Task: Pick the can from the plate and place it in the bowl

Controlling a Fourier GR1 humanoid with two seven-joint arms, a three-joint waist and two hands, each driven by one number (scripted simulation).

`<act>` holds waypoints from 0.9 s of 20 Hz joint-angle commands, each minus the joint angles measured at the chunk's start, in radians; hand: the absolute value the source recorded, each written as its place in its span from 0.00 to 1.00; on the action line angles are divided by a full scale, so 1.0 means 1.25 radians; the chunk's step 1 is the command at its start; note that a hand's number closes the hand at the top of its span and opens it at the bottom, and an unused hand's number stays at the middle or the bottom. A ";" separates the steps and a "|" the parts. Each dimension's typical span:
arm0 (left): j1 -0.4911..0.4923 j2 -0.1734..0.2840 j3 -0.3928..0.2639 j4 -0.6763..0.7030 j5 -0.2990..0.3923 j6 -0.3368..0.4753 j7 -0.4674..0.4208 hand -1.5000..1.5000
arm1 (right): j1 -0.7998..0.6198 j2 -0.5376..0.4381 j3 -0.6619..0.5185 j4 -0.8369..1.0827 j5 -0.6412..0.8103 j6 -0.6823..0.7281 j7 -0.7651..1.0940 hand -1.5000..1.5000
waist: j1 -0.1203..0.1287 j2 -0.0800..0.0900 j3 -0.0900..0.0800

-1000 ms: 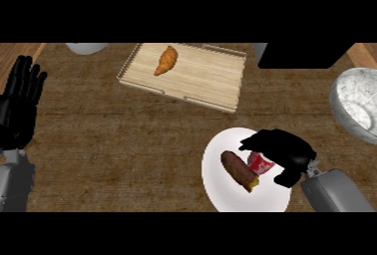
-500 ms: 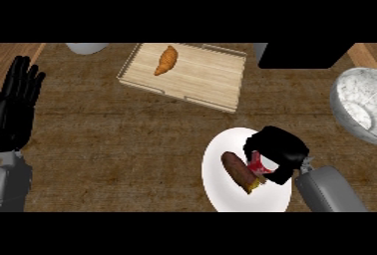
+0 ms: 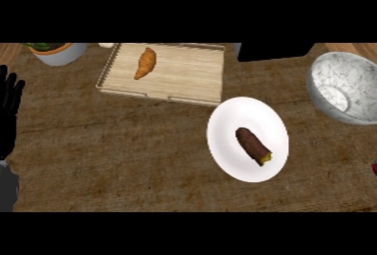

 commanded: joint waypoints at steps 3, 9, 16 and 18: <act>0.009 -0.004 -0.002 -0.008 0.002 -0.006 -0.011 0.50 | 0.007 -0.188 -0.232 0.186 -0.083 -0.045 -0.042 1.00 | 0.023 0.006 0.005; 0.010 -0.004 -0.012 -0.021 0.013 -0.026 -0.008 0.50 | 0.022 -0.319 -0.372 0.361 -0.159 -0.080 -0.178 1.00 | 0.060 0.000 0.004; -0.021 -0.010 -0.030 -0.015 0.012 -0.026 0.008 0.50 | -0.015 -0.441 -0.459 0.484 -0.254 -0.003 -0.395 1.00 | 0.082 0.000 0.001; -0.013 -0.019 -0.039 -0.016 0.007 -0.027 0.002 0.50 | -0.035 -0.455 -0.476 0.509 -0.287 0.044 -0.427 1.00 | 0.088 -0.002 0.001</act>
